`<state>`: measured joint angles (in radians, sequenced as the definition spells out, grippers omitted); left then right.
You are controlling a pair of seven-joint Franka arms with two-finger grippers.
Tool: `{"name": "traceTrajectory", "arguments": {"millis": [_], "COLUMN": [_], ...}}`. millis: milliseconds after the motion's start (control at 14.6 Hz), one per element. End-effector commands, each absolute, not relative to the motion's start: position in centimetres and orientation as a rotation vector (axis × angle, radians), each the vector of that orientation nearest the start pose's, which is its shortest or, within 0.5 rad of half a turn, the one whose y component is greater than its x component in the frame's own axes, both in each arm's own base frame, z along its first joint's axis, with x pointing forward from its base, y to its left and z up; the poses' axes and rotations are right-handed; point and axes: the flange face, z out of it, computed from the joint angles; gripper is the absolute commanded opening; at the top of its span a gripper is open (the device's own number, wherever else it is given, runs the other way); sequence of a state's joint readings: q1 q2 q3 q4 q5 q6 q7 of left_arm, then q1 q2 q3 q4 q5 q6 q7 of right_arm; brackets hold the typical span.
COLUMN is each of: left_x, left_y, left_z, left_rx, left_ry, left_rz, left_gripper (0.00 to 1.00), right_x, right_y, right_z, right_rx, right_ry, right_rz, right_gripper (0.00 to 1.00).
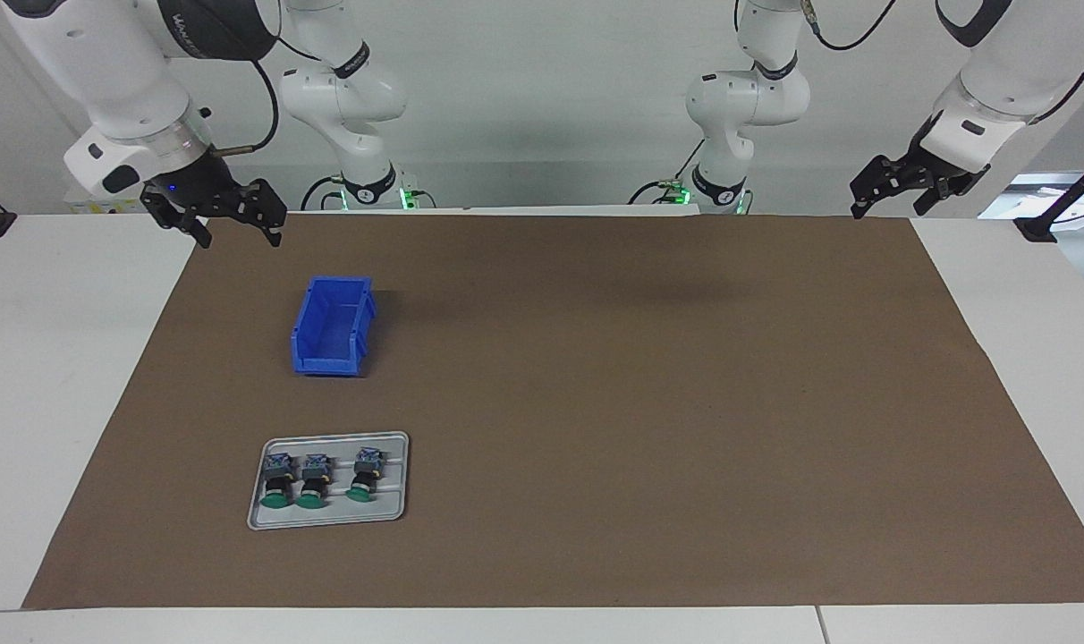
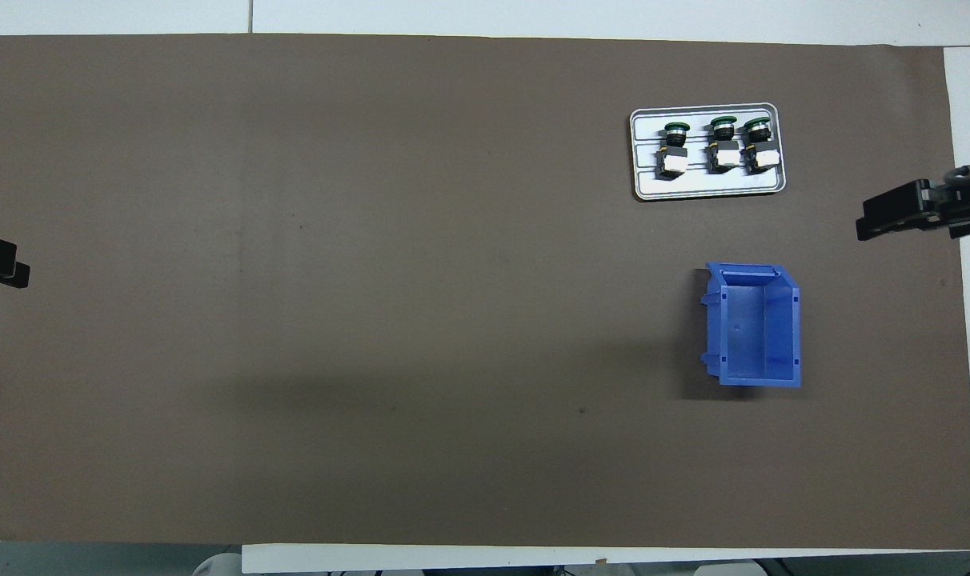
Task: Place and press button with both arms
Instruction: 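Reach the right gripper toward the metal tray of buttons, then grasp a green-topped button from the tray with the right gripper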
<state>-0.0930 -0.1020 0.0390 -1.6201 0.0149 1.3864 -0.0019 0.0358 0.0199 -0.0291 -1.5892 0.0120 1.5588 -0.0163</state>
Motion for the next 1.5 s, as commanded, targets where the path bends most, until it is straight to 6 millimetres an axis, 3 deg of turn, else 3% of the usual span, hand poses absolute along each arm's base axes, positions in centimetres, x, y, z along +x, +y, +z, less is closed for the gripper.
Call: {"name": "traceTrajectory", "arguments": {"millis": [0, 205, 273, 410, 614, 888, 1297, 1434], "left_x": [48.5, 48.5, 48.5, 48.6, 48.3, 48.3, 48.3, 48.2], "left_y": [-2.4, -2.1, -2.1, -2.2, -2.1, -2.4, -2.9, -2.9], "left_z": [65.7, 65.7, 65.7, 65.6, 65.4, 65.3, 65.1, 65.2], "left_rx": [-3.111, -3.112, -3.112, -3.113, -3.111, -3.113, -3.112, -3.112], "left_ry": [0.064, 0.065, 0.065, 0.065, 0.067, 0.080, 0.101, 0.096], "left_rz": [0.176, 0.173, 0.173, 0.174, 0.181, 0.176, 0.154, 0.154], "left_gripper": [1.00, 1.00, 1.00, 1.00, 1.00, 1.00, 1.00, 1.00], "right_x": [60.2, 63.0, 64.3, 66.3, 68.1, 69.1, 69.1, 68.7], "right_y": [5.1, 7.3, 7.5, 9.9, 9.4, 10.1, 9.6, 9.7], "right_z": [55.3, 51.6, 49.6, 45.0, 39.0, 33.8, 30.2, 29.3], "right_rx": [-3.128, -3.123, -3.121, -3.111, -3.111, -3.110, -3.110, -3.112], "right_ry": [-0.086, -0.082, -0.071, -0.092, -0.071, -0.080, -0.079, -0.085], "right_rz": [0.032, -0.046, -0.081, -0.108, -0.113, -0.132, -0.169, -0.159], "right_gripper": [0.99, 0.99, 0.99, 0.95, 0.91, 0.85, 0.85, 0.78]}}
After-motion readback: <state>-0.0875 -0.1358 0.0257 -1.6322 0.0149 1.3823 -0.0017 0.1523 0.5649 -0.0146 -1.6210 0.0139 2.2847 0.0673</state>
